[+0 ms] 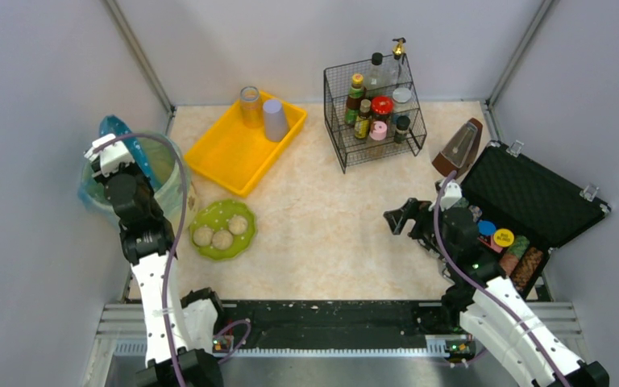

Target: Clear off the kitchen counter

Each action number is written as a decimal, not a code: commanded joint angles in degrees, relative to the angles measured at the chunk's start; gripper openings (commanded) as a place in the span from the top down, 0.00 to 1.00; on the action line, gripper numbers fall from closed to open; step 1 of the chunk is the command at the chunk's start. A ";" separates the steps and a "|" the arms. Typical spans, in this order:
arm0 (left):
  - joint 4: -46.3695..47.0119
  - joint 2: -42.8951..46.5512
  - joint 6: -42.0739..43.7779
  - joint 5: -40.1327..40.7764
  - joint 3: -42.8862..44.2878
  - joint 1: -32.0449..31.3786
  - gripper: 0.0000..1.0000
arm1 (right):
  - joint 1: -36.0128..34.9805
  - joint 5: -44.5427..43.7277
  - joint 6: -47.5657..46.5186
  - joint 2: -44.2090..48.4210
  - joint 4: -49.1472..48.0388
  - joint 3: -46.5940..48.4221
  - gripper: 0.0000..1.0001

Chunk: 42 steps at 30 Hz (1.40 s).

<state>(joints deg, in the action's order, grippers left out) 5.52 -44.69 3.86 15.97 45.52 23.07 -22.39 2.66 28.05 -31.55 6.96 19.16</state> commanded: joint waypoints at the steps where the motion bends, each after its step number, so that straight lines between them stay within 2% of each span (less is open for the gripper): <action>1: 15.87 4.24 5.11 -1.16 2.08 -1.56 1.00 | -0.77 0.64 -0.59 0.17 -2.81 0.08 0.08; 9: 14.97 6.46 5.08 1.42 3.79 -2.96 1.00 | -0.76 0.84 -0.55 0.42 -2.92 -0.11 0.08; 12: 14.22 7.41 1.67 2.22 5.22 -2.94 1.00 | -0.77 0.86 -0.56 0.50 -2.91 -0.09 0.08; 16: 11.26 7.73 -7.15 2.10 8.70 -2.94 1.00 | -0.73 0.78 -0.58 0.57 -2.92 -0.17 0.08; 23: 4.62 5.61 -29.37 -5.11 15.68 -2.97 1.00 | -0.72 0.55 -0.51 0.96 -2.83 -0.36 0.08; 28: -0.72 2.21 -40.95 -12.73 19.88 -2.94 1.00 | -0.73 0.47 -0.48 1.10 -2.72 -0.51 0.08; 32: -0.89 -1.06 -50.75 -20.55 20.34 -2.94 1.00 | -0.72 0.42 -0.44 1.07 -2.81 -0.47 0.08; 38: 1.31 -6.23 -57.27 -26.65 19.35 -3.56 1.00 | -0.72 0.32 -0.29 0.66 -3.28 -0.87 0.08; 42: 0.48 -9.55 -56.59 -26.83 19.38 -7.26 1.00 | -0.70 0.25 -0.33 0.37 -3.65 -1.01 0.08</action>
<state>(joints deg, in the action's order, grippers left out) -5.06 -53.76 -47.90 -8.43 62.46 18.85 -22.39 3.09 28.08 -31.18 6.04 17.98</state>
